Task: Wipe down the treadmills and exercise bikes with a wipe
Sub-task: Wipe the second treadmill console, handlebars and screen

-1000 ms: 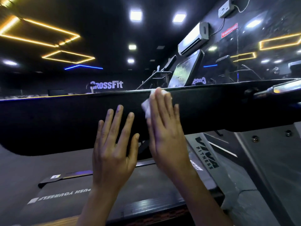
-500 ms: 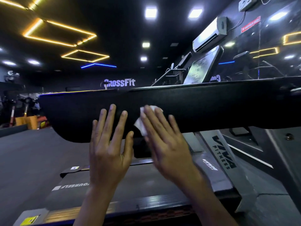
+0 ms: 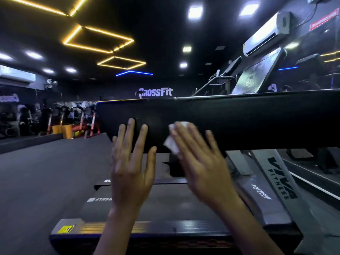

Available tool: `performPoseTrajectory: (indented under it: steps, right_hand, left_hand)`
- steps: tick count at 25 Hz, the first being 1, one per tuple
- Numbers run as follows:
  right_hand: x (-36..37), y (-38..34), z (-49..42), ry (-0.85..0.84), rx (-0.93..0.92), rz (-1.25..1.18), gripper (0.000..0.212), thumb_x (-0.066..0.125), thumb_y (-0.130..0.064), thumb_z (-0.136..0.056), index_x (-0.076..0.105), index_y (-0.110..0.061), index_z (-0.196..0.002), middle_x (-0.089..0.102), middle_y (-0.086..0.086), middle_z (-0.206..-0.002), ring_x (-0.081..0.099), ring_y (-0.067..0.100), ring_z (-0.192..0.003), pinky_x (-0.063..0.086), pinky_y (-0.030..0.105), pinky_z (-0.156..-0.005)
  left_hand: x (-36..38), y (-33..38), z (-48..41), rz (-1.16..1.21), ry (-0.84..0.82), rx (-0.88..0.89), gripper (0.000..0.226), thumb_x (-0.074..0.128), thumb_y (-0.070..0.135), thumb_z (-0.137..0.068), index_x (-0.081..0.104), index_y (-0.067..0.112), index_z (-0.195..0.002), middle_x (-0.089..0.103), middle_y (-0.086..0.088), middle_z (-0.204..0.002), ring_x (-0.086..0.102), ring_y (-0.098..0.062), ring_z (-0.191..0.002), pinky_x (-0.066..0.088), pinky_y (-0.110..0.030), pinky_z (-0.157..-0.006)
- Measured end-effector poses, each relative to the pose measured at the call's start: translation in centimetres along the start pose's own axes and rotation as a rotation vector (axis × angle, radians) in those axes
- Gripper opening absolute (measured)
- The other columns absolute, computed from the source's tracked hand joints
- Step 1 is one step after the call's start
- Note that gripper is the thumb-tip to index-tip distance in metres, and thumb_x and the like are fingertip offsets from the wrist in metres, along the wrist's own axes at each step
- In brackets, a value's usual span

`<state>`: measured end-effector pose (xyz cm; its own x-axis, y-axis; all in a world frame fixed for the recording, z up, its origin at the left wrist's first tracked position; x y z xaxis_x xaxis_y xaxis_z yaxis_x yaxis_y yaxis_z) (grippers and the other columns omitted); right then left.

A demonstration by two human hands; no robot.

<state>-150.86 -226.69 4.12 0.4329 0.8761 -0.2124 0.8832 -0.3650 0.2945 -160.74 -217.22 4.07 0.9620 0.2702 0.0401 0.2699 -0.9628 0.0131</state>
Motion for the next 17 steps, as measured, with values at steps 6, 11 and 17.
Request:
performPoseTrajectory:
  steps: [6,11,17]
  right_hand:
    - [-0.7,1.0,-4.3,0.163,0.359,-0.033,0.053,0.036,-0.017,-0.099,0.026,-0.003,-0.149,0.021,0.014,-0.157,0.014,0.03,-0.146,0.004,0.043,-0.119]
    - [2.1,-5.2,-1.7,-0.036,-0.065,0.002,0.06,0.049,-0.015,-0.092,0.032,-0.015,-0.149,0.023,-0.002,-0.158,0.017,0.016,-0.147,0.008,0.039,-0.119]
    - [1.4,-4.6,-7.4,0.057,0.165,-0.048,0.061,0.047,-0.013,-0.092,0.028,-0.007,-0.15,0.022,0.008,-0.158,0.015,0.025,-0.147,0.004,0.041,-0.119]
  left_hand:
    - [-1.5,-2.9,0.1,0.007,0.047,-0.072,0.047,0.048,0.025,-0.096,0.045,0.004,-0.137,0.035,-0.016,-0.148,0.023,-0.024,-0.142,0.023,-0.041,-0.116]
    - [-1.8,-4.1,0.2,-0.013,0.012,-0.082,0.05,0.047,0.028,-0.095,0.042,0.004,-0.14,0.033,-0.014,-0.15,0.025,-0.026,-0.142,0.022,-0.038,-0.117]
    - [-2.0,-5.1,0.3,-0.031,-0.018,-0.059,0.053,0.047,0.032,-0.097,0.037,0.006,-0.142,0.032,-0.012,-0.151,0.027,-0.026,-0.142,0.022,-0.038,-0.117]
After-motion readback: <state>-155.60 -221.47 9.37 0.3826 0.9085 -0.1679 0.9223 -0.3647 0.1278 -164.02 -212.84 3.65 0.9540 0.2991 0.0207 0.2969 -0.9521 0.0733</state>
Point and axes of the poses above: each hand's wrist, its own z-axis away from the middle knuckle, its own x-axis out of the palm, y = z × x, the point moved 10 cm from there along -z, towards the middle knuckle
